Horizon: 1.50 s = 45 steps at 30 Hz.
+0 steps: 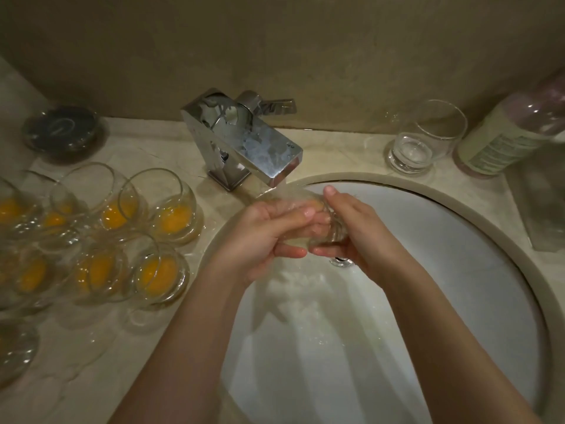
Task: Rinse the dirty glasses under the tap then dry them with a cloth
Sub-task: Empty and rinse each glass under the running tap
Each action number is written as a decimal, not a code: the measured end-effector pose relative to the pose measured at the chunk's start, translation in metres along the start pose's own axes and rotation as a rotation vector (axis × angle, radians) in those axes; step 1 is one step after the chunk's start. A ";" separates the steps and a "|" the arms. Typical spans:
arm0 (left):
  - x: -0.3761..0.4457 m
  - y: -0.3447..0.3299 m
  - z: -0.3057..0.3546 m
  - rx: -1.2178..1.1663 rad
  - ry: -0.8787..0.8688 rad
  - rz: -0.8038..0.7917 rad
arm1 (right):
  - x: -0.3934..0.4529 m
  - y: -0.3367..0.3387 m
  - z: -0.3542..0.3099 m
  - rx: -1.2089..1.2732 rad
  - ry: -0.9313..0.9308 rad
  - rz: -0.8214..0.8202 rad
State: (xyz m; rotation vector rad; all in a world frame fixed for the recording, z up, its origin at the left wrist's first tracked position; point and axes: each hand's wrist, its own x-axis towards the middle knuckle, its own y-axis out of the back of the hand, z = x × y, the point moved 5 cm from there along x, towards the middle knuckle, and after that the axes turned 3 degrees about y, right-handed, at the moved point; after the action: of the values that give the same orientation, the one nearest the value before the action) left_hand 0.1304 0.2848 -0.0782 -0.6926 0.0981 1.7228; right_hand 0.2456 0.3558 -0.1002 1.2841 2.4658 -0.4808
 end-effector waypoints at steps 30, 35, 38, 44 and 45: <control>0.011 0.018 -0.001 -0.227 0.119 0.037 | 0.001 0.002 -0.017 -0.151 0.125 0.001; 0.010 0.018 -0.002 -0.213 0.106 0.065 | 0.006 -0.005 -0.009 -0.097 -0.050 -0.027; 0.009 0.020 -0.003 -0.271 0.123 0.074 | 0.006 -0.002 -0.014 -0.163 0.068 -0.010; 0.007 0.016 0.002 -0.223 0.101 0.040 | 0.007 0.000 -0.011 -0.031 0.017 -0.040; 0.008 0.016 0.002 -0.211 0.101 0.043 | 0.008 0.000 -0.009 -0.039 -0.002 -0.038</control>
State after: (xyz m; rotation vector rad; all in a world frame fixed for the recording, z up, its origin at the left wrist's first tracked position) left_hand 0.1142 0.2880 -0.0847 -0.9397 0.0005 1.7545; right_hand 0.2400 0.3653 -0.0957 1.2238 2.4892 -0.4410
